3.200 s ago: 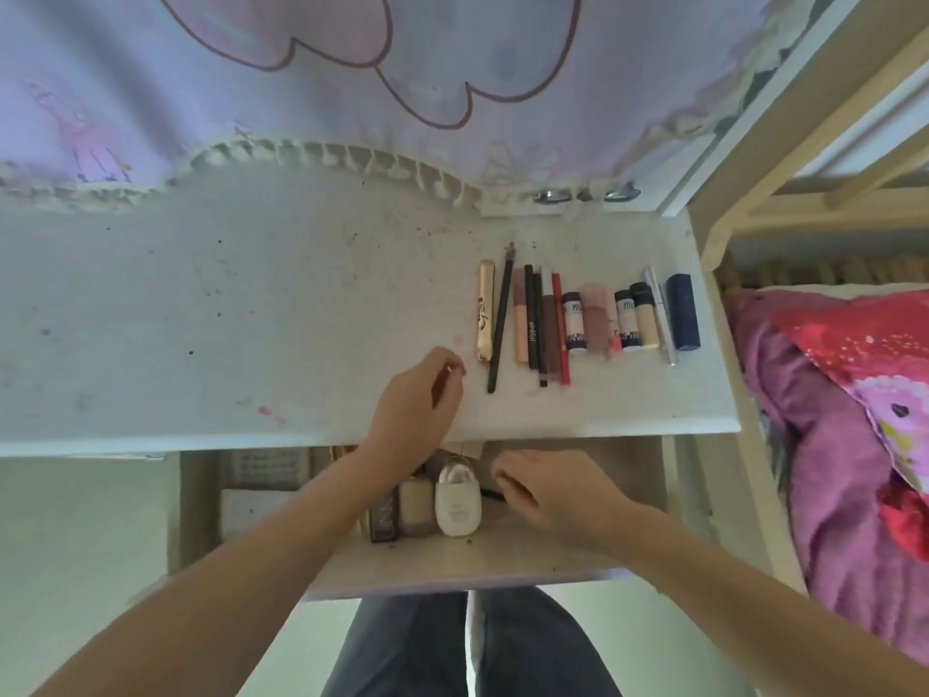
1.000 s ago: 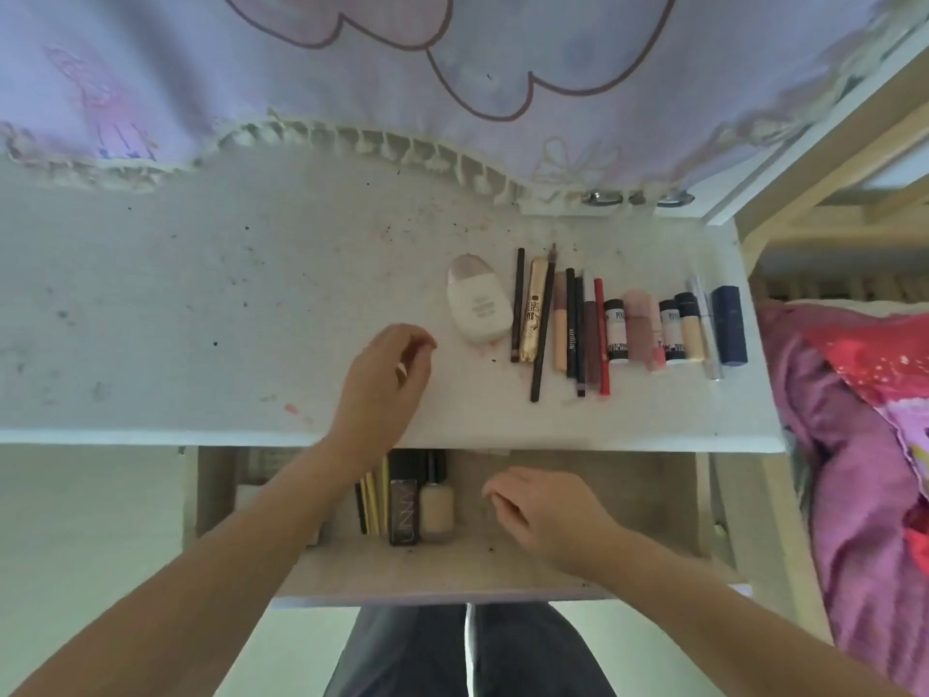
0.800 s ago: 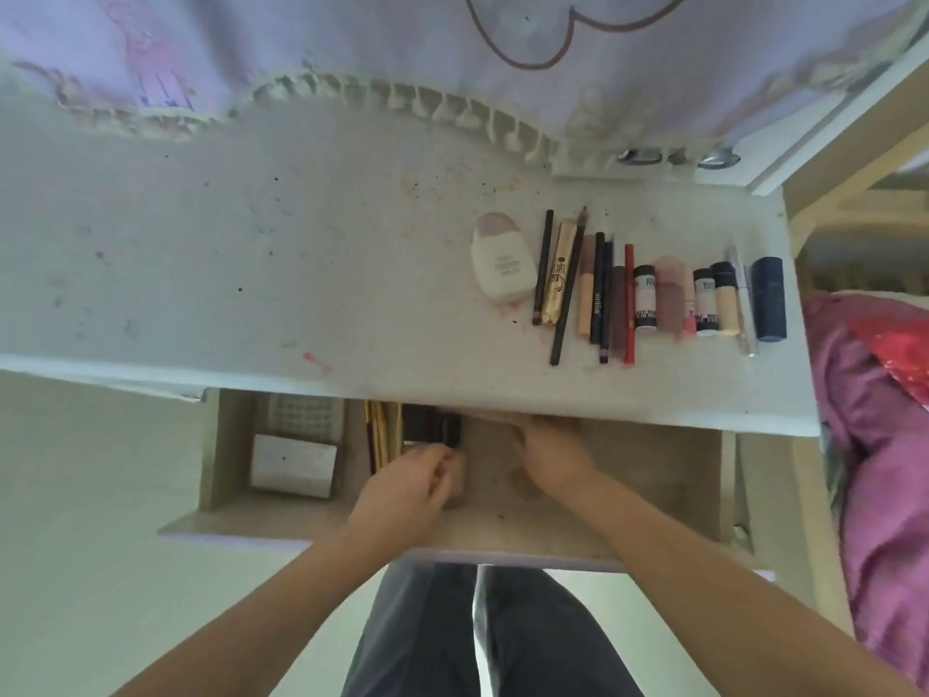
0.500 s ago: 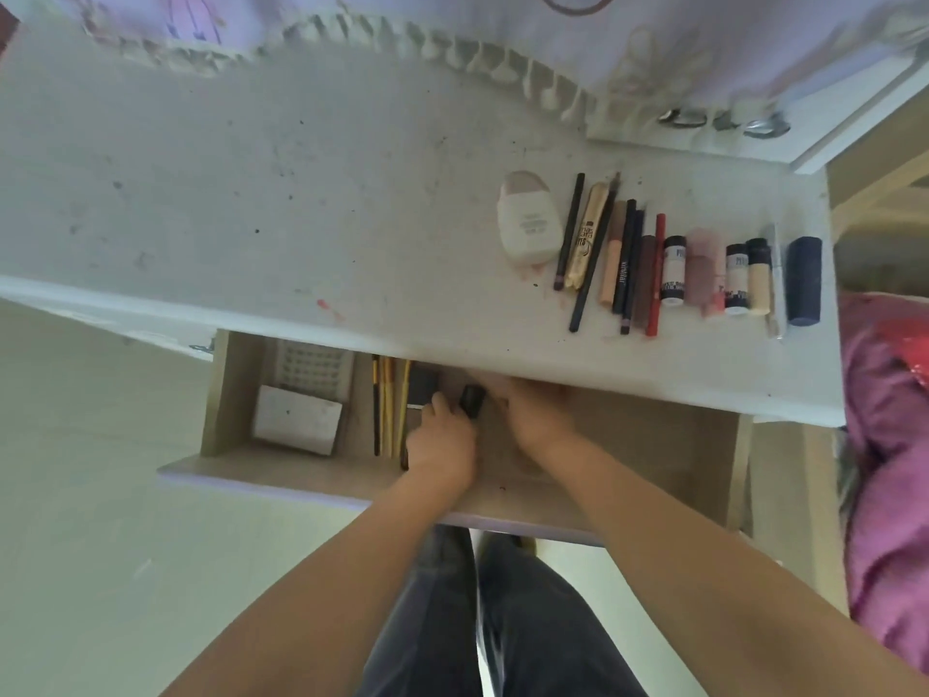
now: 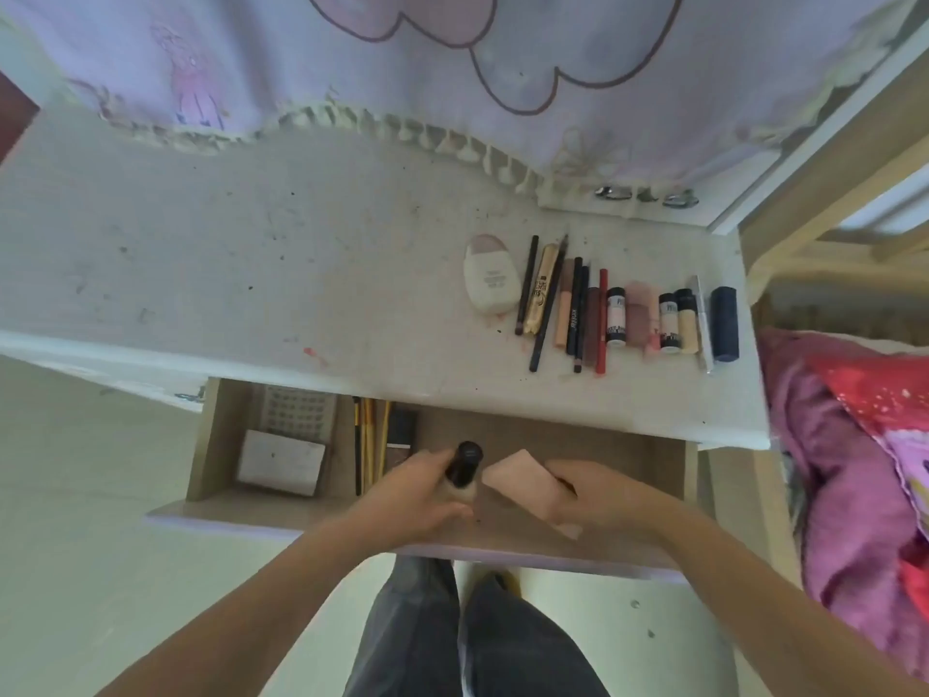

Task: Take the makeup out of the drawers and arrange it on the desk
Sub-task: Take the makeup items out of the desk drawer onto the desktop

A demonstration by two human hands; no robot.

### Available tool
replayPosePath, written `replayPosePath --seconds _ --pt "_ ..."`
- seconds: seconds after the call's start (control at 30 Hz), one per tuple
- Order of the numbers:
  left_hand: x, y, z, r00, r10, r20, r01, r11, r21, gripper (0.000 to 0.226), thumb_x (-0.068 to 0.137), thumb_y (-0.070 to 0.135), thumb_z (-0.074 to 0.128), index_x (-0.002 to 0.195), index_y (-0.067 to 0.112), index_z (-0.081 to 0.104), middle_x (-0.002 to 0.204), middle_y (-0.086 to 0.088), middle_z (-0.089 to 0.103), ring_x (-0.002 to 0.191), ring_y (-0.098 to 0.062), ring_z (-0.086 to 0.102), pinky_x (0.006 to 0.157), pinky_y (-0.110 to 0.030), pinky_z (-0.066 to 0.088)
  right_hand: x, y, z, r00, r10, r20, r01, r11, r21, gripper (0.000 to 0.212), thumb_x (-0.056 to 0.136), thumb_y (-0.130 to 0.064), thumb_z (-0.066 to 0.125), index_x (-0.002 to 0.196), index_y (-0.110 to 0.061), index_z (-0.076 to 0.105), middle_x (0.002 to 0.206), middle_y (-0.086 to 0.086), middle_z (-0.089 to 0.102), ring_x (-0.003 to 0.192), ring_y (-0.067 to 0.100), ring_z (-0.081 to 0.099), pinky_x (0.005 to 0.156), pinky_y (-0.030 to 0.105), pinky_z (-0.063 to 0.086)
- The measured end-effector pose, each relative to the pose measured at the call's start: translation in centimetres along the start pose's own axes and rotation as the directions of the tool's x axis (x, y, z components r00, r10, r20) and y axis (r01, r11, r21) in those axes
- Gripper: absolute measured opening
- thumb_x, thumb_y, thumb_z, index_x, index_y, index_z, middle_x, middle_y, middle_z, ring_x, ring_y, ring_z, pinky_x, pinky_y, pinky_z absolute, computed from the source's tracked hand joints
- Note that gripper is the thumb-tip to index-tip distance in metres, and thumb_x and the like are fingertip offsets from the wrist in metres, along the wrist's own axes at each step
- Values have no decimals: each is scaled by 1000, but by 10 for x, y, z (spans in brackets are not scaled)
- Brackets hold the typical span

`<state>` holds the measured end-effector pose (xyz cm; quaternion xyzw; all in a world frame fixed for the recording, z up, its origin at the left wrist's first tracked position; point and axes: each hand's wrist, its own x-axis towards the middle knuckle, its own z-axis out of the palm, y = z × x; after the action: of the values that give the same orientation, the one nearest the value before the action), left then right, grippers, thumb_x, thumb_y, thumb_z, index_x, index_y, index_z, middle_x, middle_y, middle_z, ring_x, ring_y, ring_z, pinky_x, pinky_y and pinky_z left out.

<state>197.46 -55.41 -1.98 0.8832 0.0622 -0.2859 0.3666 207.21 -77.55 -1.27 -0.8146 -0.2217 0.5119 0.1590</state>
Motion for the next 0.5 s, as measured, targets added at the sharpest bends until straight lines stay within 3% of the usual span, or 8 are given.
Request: replayPosePath --seconds 0.03,0.1,0.17,0.23,0.3,0.4,0.47,0.5 --pt "-9 3 -14 998 31 -45 -32 999 -32 28 77 39 71 96 36 51 96 11 56 86 5 54 69 -10 40 -10 -8 -14 999 -53 10 53 998 37 17 88 -31 58 105 -29 57 97 -15 61 88 7 58 68 17 40" --pt "-19 13 -50 984 42 -171 -69 985 -155 28 76 33 73 86 41 48 89 16 57 82 14 53 64 -7 41 -25 -30 -48 991 -127 -42 131 982 136 7 90 -33 57 95 -38 57 88 -22 62 80 -6 58 66 13 40" --pt "-12 23 -90 950 16 -311 -112 949 -295 31 78 29 73 93 43 50 93 17 62 79 10 58 63 -8 43 -27 -56 -87 969 -155 -191 201 947 250 5 92 -36 56 95 -40 56 90 -23 62 80 -9 58 67 13 41" --pt "11 37 -131 892 7 -451 -164 936 -311 32 81 28 70 98 43 48 94 22 59 77 3 59 64 -11 41 -13 -81 -126 904 -157 -399 288 912 294 6 93 -37 54 98 -39 55 97 -16 63 88 0 59 71 17 44" --pt "44 52 -165 834 23 -551 -227 925 -304 31 84 22 66 92 44 46 90 22 57 75 3 57 63 -10 40 14 -103 -163 817 -114 -565 333 893 302 13 92 -35 52 105 -33 54 100 -11 62 89 4 59 71 20 46" --pt "100 66 -199 778 39 -627 -261 928 -266 26 85 18 64 85 37 46 81 19 55 67 13 54 57 -2 37 63 -125 -206 780 -9 -626 277 901 333 33 92 -27 51 123 -18 51 109 -3 61 94 12 59 74 25 49" --pt "135 70 -212 773 40 -633 -241 941 -236 17 83 22 65 89 26 50 81 12 57 71 4 56 58 -6 38 92 -132 -223 773 20 -634 209 935 285 36 92 -21 48 127 -11 52 115 5 61 102 21 59 85 33 51" --pt "151 71 -216 778 46 -626 -233 948 -219 17 82 24 66 91 21 52 84 6 60 77 -5 57 65 -14 44 103 -133 -227 763 29 -645 185 947 262 37 92 -17 47 127 -10 53 116 8 61 104 23 59 87 33 49"
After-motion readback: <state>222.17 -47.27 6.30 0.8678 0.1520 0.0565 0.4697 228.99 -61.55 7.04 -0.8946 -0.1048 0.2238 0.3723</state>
